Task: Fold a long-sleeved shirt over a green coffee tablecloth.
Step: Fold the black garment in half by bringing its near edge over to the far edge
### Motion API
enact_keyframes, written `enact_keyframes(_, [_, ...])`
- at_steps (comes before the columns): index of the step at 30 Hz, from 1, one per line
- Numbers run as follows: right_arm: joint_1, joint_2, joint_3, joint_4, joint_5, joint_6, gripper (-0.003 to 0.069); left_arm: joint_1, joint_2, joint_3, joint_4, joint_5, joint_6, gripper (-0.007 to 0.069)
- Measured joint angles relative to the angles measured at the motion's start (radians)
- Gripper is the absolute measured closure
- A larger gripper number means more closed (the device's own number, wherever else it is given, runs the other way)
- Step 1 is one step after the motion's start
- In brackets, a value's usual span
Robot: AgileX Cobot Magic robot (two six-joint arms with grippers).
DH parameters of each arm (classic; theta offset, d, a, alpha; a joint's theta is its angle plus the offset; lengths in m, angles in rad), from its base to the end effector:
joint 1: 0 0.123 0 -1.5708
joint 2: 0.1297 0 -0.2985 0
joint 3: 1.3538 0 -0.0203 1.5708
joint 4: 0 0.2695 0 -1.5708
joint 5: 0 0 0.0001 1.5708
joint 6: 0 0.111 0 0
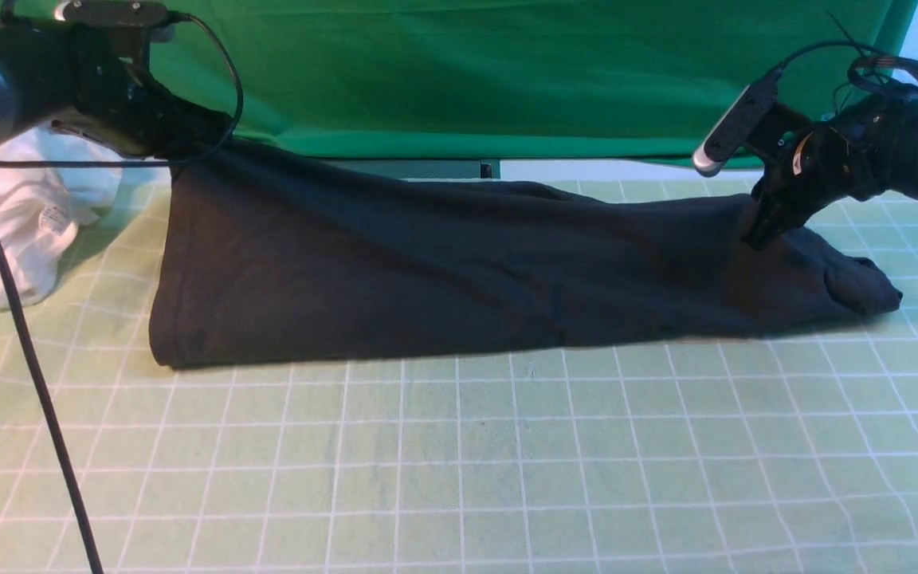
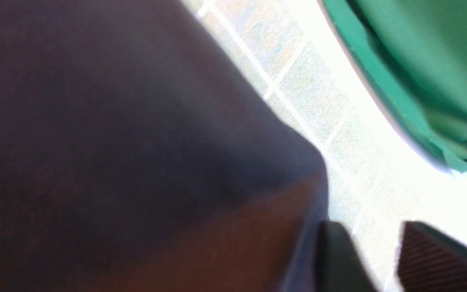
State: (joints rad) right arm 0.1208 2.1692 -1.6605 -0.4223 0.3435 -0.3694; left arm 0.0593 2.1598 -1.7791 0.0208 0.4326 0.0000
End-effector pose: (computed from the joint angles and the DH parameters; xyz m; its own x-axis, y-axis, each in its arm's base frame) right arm 0.5322 0.0491 0.1802 -0.4666 -0.7509 -0.4674 -0.4770 0.6586 -0.5820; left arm 0.5423 0.0332 0.2154 -0.6638 -0.0205 -0.7476 -0.0532 0.9984 0.0199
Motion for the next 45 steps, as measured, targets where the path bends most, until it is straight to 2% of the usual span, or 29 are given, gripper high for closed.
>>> enact_keyframes(3, [-0.001, 0.000, -0.021, 0.001, 0.034, 0.061, 0.0293, 0.000, 0.003, 0.000, 0.011, -0.018, -0.021, 0.0508])
enact_keyframes(6, [-0.001, 0.000, -0.067, 0.002, 0.107, 0.121, 0.0326, 0.001, 0.000, -0.004, 0.011, -0.016, -0.037, 0.0406])
enact_keyframes(8, [0.001, 0.000, -0.121, 0.002, 0.196, 0.144, 0.0412, 0.001, -0.013, -0.014, 0.009, 0.012, -0.046, 0.0345])
enact_keyframes(9, [0.002, 0.000, -0.140, 0.002, 0.234, 0.145, 0.0449, 0.001, -0.023, -0.021, 0.005, 0.024, -0.046, 0.0330])
enact_keyframes(10, [0.003, 0.000, -0.183, 0.008, 0.303, 0.143, 0.0517, 0.001, -0.037, -0.030, -0.008, 0.046, -0.045, 0.0317])
enact_keyframes(11, [0.004, 0.000, -0.202, 0.019, 0.332, 0.135, 0.0545, 0.001, -0.046, -0.037, -0.021, 0.064, -0.033, 0.0316])
enact_keyframes(12, [0.004, 0.000, -0.234, 0.051, 0.379, 0.107, 0.0588, 0.001, -0.057, -0.048, -0.034, 0.092, -0.006, 0.0317])
enact_keyframes(13, [0.004, 0.000, -0.254, 0.080, 0.408, 0.081, 0.0602, 0.001, -0.060, -0.053, -0.041, 0.106, 0.007, 0.0319])
enact_keyframes(14, [0.002, -0.001, -0.299, 0.174, 0.477, -0.010, 0.0634, 0.001, -0.065, -0.077, -0.074, 0.163, 0.053, 0.0329])
enact_keyframes(15, [0.000, -0.001, -0.321, 0.237, 0.510, -0.070, 0.0637, 0.001, -0.065, -0.089, -0.093, 0.194, 0.078, 0.0337])
enact_keyframes(17, [-0.004, -0.001, -0.345, 0.323, 0.541, -0.152, 0.0615, 0.002, -0.058, -0.099, -0.111, 0.228, 0.103, 0.0343])
enact_keyframes(20, [-0.010, 0.003, -0.355, 0.378, 0.545, -0.204, 0.0519, 0.011, -0.032, -0.100, -0.122, 0.231, 0.113, 0.0326])
enact_keyframes(21, [-0.017, 0.011, -0.356, 0.388, 0.542, -0.210, 0.0436, 0.017, -0.016, -0.100, -0.122, 0.231, 0.115, 0.0306])
enact_keyframes(22, [-0.022, 0.015, -0.356, 0.391, 0.539, -0.212, 0.0398, 0.021, -0.005, -0.100, -0.122, 0.231, 0.115, 0.0290])
enact_keyframes(24, [-0.036, 0.037, -0.356, 0.392, 0.527, -0.217, 0.0271, 0.026, 0.021, -0.100, -0.122, 0.231, 0.118, 0.0245])
enact_keyframes(26, [-0.045, 0.059, -0.356, 0.392, 0.519, -0.215, 0.0209, 0.025, 0.035, -0.100, -0.122, 0.227, 0.118, 0.0207])
enact_keyframes(30, [-0.060, 0.100, -0.356, 0.395, 0.471, -0.148, 0.0186, 0.025, 0.053, -0.100, -0.122, 0.205, 0.118, 0.0158])
enact_keyframes(35, [-0.071, 0.131, -0.356, 0.400, 0.360, -0.079, 0.0210, 0.025, 0.055, -0.100, -0.132, 0.168, 0.118, 0.0149])
enact_keyframes(45, [-0.073, 0.182, -0.356, 0.467, 0.320, -0.061, 0.0227, 0.025, 0.066, -0.101, -0.186, 0.186, 0.120, 0.0148])
